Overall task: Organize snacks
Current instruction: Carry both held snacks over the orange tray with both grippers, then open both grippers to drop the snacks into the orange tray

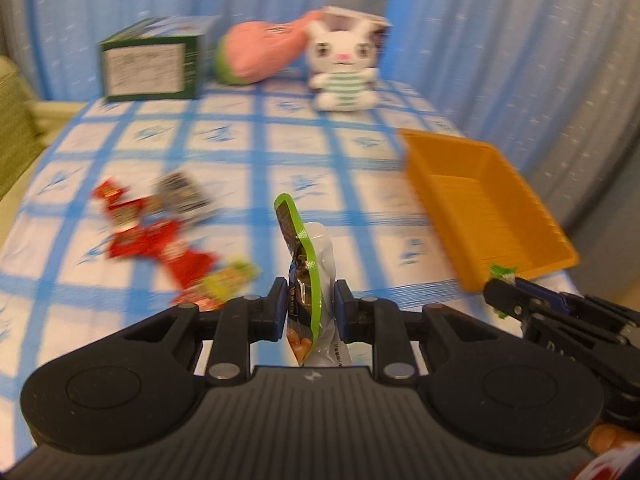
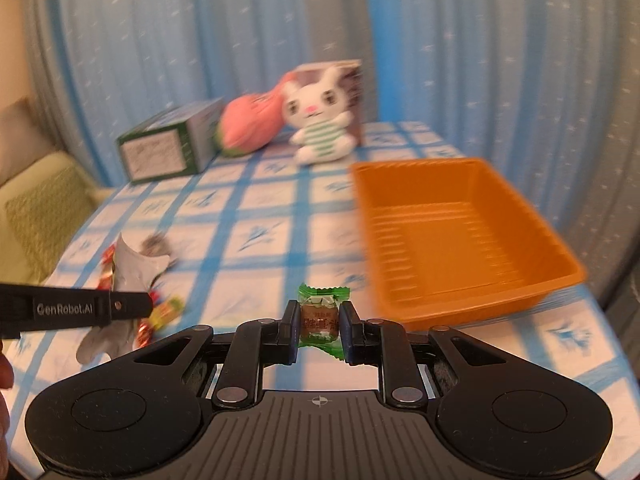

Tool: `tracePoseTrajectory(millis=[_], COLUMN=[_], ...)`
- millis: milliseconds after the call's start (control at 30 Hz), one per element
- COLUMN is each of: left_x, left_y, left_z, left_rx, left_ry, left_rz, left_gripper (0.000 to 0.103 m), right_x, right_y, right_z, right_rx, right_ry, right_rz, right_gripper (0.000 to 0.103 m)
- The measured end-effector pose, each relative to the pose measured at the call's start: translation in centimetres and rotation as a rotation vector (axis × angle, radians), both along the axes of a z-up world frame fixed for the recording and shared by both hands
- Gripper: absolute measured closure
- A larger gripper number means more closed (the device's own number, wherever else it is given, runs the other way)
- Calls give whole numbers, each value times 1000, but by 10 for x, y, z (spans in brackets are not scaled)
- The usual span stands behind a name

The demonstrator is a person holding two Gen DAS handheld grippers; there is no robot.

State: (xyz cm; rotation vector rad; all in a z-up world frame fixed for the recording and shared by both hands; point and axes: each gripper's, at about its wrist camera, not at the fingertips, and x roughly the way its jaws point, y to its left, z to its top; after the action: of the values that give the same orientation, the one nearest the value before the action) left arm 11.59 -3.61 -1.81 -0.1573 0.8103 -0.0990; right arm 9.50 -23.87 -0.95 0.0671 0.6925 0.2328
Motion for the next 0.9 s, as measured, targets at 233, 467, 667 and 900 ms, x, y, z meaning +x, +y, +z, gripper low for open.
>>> tracePoseTrajectory(millis=[233, 467, 667, 900], left_x=[34, 70, 92, 115], left_y=[-71, -120, -143, -154], left_z=[14, 14, 7, -3], left_rx=[-32, -62, -56, -88], left_ry=[-16, -2, 15, 16], left_rz=[-133, -216, -250, -246], left_gripper=[82, 81, 81, 81], right_x=[28, 63, 85, 98], right_y=[-67, -119, -141, -149], right_z=[17, 22, 14, 9], right_rx=[23, 59, 80, 93], right_ry=[-4, 17, 54, 66], right_rz=[-100, -168, -203, -219], right_gripper=[82, 82, 82, 82])
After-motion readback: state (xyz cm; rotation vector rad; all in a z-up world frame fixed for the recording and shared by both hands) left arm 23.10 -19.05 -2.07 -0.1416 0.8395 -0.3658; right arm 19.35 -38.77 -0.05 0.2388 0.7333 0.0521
